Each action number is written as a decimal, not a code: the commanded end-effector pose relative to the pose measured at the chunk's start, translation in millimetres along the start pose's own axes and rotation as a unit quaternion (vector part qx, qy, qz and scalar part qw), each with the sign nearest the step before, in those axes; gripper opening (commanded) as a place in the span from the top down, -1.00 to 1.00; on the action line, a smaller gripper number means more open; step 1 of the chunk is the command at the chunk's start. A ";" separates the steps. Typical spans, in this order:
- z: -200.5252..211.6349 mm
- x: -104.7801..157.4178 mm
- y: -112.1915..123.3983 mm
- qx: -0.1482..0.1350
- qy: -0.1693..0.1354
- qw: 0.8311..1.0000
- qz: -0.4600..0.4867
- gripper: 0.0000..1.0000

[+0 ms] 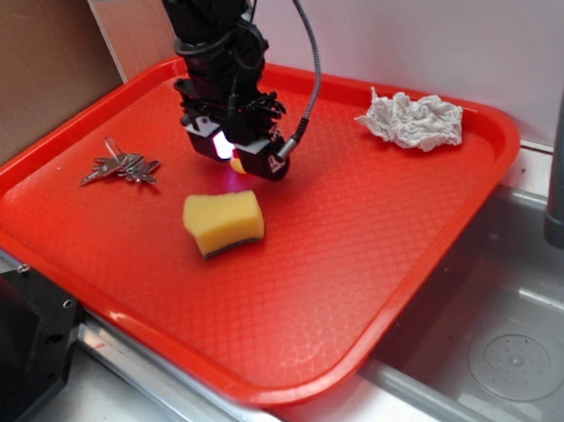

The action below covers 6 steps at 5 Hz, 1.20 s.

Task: Grab the yellow duck.

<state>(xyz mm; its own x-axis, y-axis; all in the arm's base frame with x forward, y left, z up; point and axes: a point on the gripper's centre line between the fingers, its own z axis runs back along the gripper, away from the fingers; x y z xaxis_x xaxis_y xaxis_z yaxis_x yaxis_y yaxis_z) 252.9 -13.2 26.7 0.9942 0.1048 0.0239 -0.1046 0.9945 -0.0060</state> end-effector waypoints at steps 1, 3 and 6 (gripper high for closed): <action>99.5 -14.8 -9.4 0.018 -0.025 0.999 0.029 1.00; 162.1 -53.5 -17.6 -0.007 -0.054 0.998 0.010 1.00; 168.7 -63.6 -9.5 -0.001 -0.063 0.998 0.015 1.00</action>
